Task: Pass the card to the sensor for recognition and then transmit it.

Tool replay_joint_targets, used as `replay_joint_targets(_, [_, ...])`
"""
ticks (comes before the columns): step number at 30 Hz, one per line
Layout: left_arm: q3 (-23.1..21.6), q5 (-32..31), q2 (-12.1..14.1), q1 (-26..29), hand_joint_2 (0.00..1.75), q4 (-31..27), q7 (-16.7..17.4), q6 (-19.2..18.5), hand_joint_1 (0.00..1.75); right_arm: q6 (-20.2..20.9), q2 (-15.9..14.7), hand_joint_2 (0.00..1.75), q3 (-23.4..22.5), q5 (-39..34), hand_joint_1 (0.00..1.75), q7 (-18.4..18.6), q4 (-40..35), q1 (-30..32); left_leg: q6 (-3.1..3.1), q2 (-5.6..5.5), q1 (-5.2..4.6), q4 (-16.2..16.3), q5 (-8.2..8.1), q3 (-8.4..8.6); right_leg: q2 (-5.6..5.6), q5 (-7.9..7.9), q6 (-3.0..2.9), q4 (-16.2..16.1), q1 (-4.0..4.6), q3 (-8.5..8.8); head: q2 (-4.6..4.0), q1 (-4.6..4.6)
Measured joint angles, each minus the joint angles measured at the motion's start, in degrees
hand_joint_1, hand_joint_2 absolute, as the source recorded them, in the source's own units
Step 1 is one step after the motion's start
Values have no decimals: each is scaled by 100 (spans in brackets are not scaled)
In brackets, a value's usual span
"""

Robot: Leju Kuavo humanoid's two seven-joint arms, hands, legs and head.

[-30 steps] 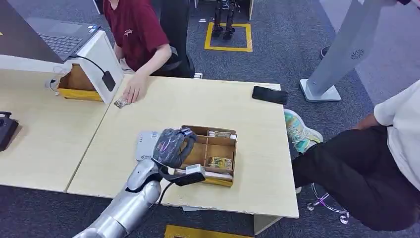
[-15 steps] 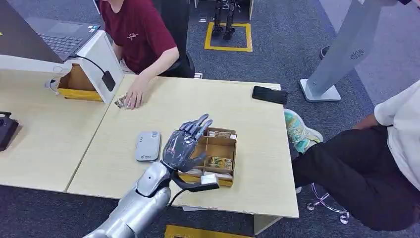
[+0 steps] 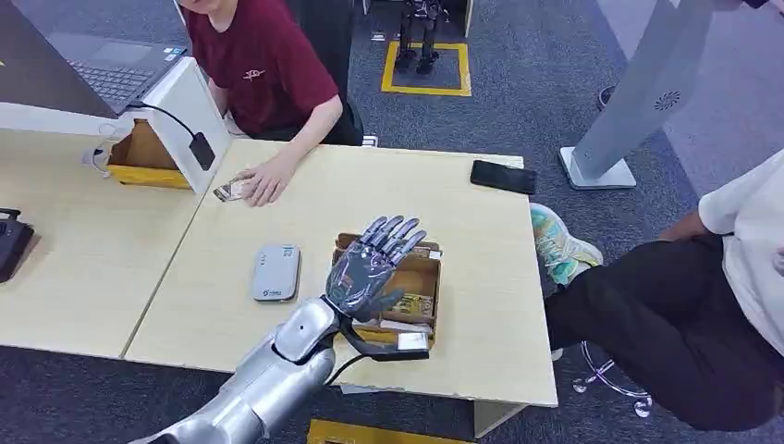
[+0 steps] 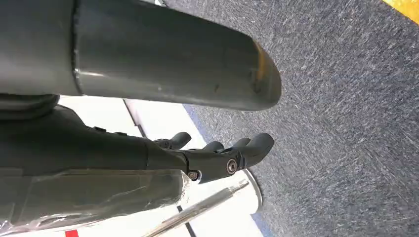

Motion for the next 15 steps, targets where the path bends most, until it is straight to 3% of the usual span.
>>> replay_joint_targets(15, [-124,293,-50,-389,175,568,125,-57,0,-4,-2,0,-13,0,0,-9,0,0,0,0,0,0,0,0,0,1,0,0,0,1,0,0])
